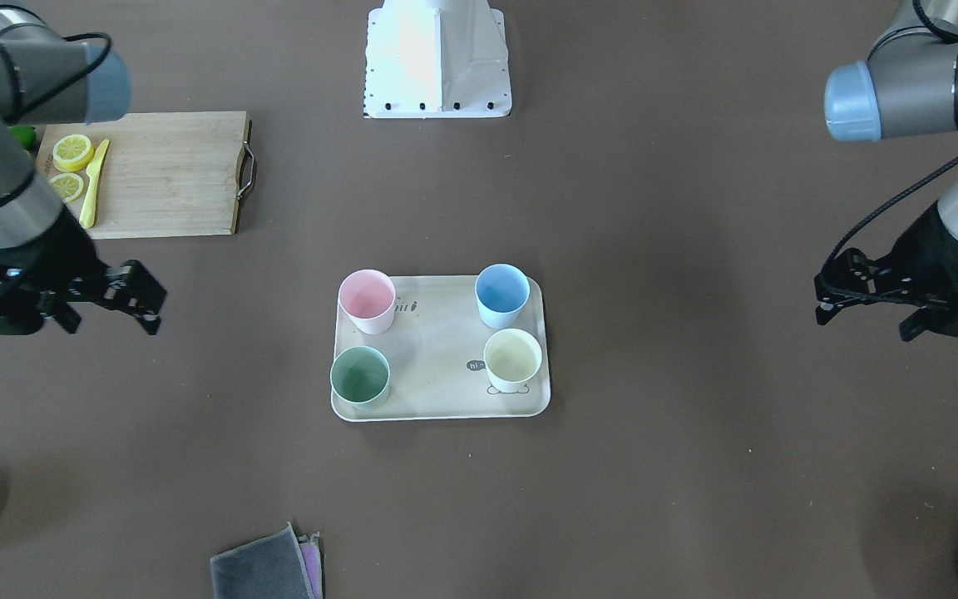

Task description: Place all cups on tray

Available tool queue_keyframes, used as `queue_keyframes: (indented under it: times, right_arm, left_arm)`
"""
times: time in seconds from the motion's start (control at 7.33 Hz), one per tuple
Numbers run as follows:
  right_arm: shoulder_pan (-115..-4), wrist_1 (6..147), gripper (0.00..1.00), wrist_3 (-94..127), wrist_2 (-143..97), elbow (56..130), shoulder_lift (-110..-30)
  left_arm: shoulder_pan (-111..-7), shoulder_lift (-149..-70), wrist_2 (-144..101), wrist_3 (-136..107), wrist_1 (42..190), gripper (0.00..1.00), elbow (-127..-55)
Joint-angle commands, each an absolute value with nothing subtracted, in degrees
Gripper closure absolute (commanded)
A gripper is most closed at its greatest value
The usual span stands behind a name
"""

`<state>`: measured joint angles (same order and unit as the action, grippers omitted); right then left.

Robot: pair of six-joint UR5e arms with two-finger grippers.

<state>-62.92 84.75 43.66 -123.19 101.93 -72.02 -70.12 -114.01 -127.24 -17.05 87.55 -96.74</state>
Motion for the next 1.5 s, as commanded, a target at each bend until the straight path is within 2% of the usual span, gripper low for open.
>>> queue_keyframes:
  times: [0.0, 0.27, 0.41, 0.68, 1.09, 1.36]
  right_arm:
    - [-77.3, 86.0, 0.00, 17.5, -131.0, 98.6, -81.1]
    - [-86.6, 86.2, 0.00, -3.4, -130.2, 94.9, -88.3]
    - [-90.8, 86.2, 0.00, -11.8, -130.4, 90.7, -89.3]
    - [-92.6, 85.5, 0.00, -13.3, -130.0, 89.1, -93.2]
    - [-92.6, 85.5, 0.00, -9.7, -130.2, 89.1, -93.6]
    - [-89.5, 86.4, 0.00, -9.7, -129.5, 91.6, -93.3]
  left_arm:
    - [-77.7, -110.7, -127.4, -2.3, 80.3, 0.03, -96.6]
    - [-84.0, -103.6, -127.8, 10.2, 79.0, 0.03, -96.3]
    - [-85.2, -101.0, -127.7, 10.4, 79.6, 0.03, -96.4]
    - [-85.2, -94.9, -127.8, 10.1, 79.8, 0.03, -94.1]
    - [-85.8, -84.1, -130.2, 9.8, 90.6, 0.03, -94.2]
    - [-90.1, -81.7, -136.6, 9.9, 92.0, 0.03, -94.5]
